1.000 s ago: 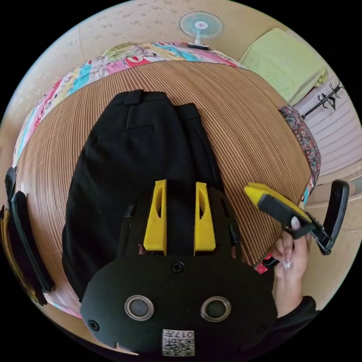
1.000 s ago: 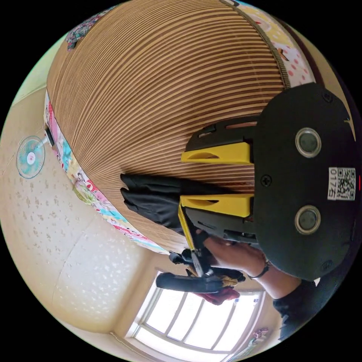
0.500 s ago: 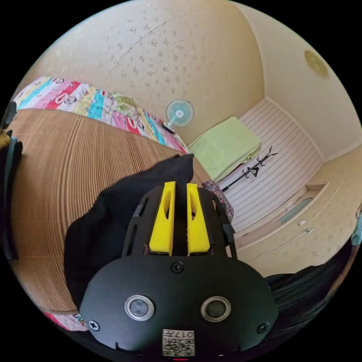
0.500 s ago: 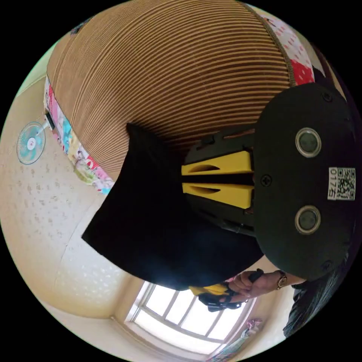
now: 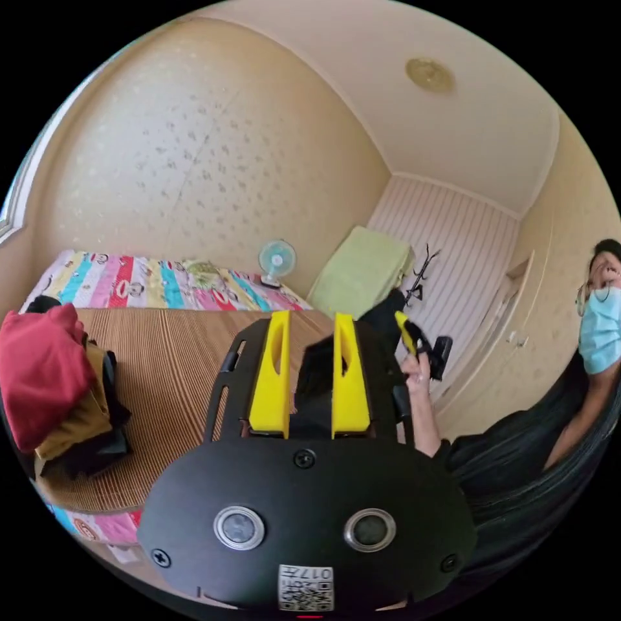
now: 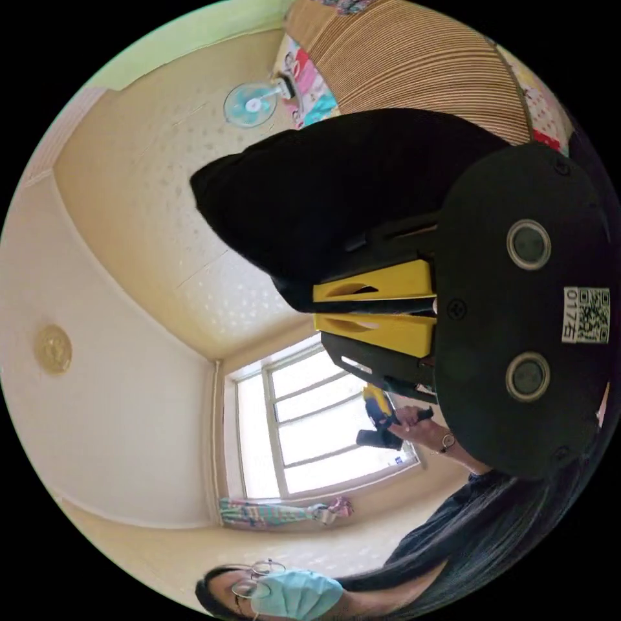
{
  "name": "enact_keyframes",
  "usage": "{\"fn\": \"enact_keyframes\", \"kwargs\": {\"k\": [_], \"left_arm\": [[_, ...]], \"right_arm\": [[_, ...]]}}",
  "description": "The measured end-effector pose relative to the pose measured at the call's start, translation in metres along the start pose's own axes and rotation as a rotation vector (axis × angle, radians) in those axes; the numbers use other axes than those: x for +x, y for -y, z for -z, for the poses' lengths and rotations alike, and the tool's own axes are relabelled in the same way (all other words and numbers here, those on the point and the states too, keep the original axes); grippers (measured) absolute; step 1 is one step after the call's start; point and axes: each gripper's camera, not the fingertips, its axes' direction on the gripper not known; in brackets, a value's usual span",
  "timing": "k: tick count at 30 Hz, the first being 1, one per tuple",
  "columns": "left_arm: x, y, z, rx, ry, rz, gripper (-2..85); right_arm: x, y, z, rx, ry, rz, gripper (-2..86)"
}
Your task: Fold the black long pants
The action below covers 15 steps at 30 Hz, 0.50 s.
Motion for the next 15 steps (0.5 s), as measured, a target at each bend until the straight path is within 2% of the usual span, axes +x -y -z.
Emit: {"fn": "enact_keyframes", "kwargs": {"k": [2,5,7,9,13,15], "left_arm": [[-0.010,-0.020,-0.030,-0.094,-0.040,0.074,12.8],[-0.032,-0.054,-0.076,-0.221,-0.254,0.204,14.3],[-0.046,-0.079,-0.096,-0.243,-0.384,0.302,14.4],[-0.051,-0.092,-0.103,-0.269,-0.408,0.341,14.7],[-0.038,-0.103,-0.103,-0.310,-0.410,0.298,15.1],[-0.034,-0.104,-0.083,-0.232,-0.372,0.295,14.2]], "right_arm": [[-0.017,0.007,0.009,0.014,0.105,0.030,2.4],[-0.048,0.021,0.020,-0.023,0.205,0.073,2.3],[-0.081,0.027,0.033,0.008,0.418,0.152,2.3],[-0.101,0.040,0.041,0.034,0.484,0.125,2.2],[-0.150,0.075,0.050,0.044,0.425,0.123,2.2],[-0.171,0.087,0.056,0.057,0.491,0.157,2.1]]}}
